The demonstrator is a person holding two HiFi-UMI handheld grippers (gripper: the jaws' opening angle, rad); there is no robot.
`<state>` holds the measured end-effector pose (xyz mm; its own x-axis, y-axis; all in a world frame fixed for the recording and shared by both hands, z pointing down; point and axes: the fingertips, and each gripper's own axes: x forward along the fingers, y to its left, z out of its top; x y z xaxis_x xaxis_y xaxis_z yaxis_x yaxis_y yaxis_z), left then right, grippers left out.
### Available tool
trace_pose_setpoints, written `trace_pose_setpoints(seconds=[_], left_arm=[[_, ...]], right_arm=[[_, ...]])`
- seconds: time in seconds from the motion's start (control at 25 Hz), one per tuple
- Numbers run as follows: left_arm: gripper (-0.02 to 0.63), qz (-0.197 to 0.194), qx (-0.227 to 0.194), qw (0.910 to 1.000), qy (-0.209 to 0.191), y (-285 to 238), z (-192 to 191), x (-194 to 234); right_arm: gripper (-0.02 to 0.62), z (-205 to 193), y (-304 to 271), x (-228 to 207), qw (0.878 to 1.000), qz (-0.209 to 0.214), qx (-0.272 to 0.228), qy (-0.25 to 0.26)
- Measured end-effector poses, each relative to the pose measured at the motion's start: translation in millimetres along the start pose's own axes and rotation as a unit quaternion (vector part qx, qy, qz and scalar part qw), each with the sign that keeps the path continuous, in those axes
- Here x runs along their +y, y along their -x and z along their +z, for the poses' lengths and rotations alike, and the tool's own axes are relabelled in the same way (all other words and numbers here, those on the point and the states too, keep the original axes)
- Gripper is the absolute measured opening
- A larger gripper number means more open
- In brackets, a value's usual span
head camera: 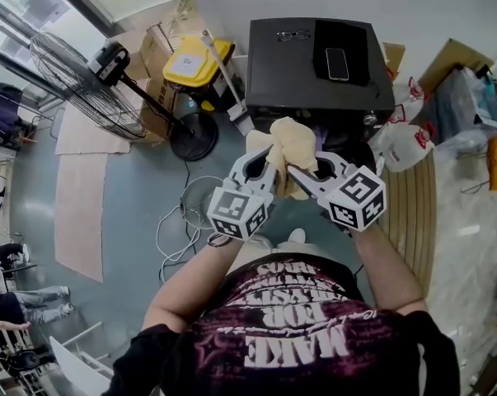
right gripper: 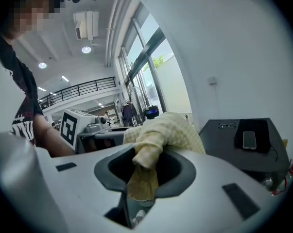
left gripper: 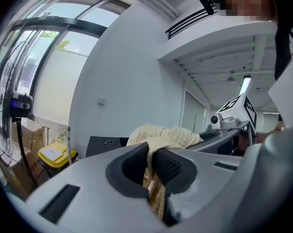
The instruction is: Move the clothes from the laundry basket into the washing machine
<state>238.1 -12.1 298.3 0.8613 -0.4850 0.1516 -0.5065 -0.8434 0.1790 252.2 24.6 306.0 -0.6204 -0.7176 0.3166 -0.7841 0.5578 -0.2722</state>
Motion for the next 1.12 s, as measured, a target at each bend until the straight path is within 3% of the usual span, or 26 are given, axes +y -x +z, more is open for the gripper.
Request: trace_pose_setpoints(seconds=[0.16,0.28,0.48,0.68,0.88,1.0,1.12], left_arm=[[0.014,-0.001,0.004,0.9998,0.019,-2,-1,2],[0.014,0.003,0.010,0.9994,0.033,-3,-4,6],[0.014,0.009,0.025,0.9983,0.053,-5,-10,12],[0.014,0.016,0.029,0.9965,0.076,-5,-11,14],[0.012,0.033,0.028,0.9960,0.079,-8,-8,16],[0.012,0.045,0.026,0.9959,0.074,-10,-9,16],[0.012,0.047,0.022,0.9971,0.055,-11,-6,14]], right_arm=[[0.130,-2,-2,7,1.000,0.029,-0.001,0.001],[0.215,-3,-6,16,0.999,0.051,0.008,0.016],[0.278,-12,-15,22,0.993,0.039,0.047,0.102],[0.278,-16,-24,19,0.986,0.000,0.066,0.156],[0.282,-15,-36,5,0.977,-0.069,0.067,0.191],[0.275,-16,-44,-5,0.979,-0.098,0.053,0.173],[0.204,-10,-45,-13,0.986,-0.097,0.013,0.135]])
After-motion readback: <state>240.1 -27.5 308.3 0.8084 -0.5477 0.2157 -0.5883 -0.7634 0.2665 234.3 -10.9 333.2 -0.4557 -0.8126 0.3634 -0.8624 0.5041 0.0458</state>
